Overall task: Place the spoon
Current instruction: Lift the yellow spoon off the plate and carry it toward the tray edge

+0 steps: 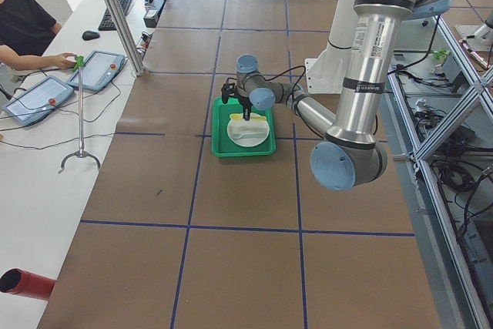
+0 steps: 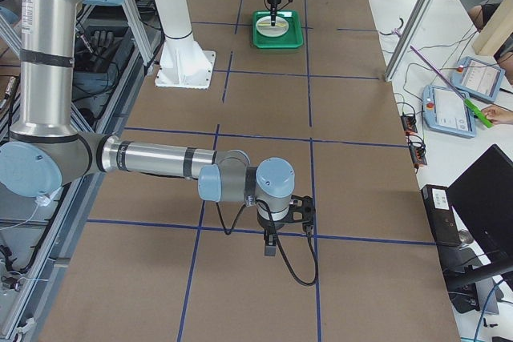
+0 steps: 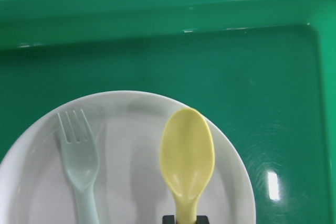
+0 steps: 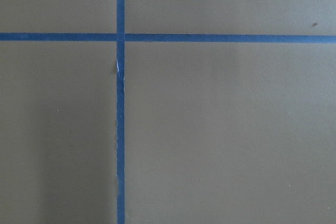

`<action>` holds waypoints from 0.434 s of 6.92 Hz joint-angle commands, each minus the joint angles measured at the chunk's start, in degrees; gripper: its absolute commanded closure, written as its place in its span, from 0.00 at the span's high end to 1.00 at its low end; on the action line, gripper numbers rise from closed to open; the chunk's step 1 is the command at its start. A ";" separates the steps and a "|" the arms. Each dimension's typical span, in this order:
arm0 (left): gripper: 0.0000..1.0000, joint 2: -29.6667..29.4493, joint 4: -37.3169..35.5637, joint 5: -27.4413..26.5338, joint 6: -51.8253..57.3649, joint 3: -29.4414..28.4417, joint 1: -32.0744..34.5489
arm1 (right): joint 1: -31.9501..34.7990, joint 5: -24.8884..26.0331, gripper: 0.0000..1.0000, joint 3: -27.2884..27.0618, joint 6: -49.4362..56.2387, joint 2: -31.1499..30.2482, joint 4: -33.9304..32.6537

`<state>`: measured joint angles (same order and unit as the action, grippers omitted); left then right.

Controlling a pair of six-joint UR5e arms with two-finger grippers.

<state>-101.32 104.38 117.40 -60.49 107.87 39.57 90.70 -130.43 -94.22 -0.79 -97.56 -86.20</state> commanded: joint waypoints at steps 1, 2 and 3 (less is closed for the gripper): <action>0.00 -1.41 -9.25 0.11 2.91 4.96 1.39 | 0.00 0.00 1.00 0.00 0.00 0.00 -0.02; 0.00 -3.16 -9.54 0.11 2.40 4.19 1.39 | 0.00 0.00 1.00 0.00 0.00 0.00 -0.02; 0.00 -6.05 -10.85 0.20 1.43 2.97 1.30 | 0.00 0.00 1.00 0.00 0.00 0.00 -0.02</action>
<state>-104.54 95.21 117.52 -58.30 111.69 40.86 90.70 -130.43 -94.22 -0.79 -97.56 -86.21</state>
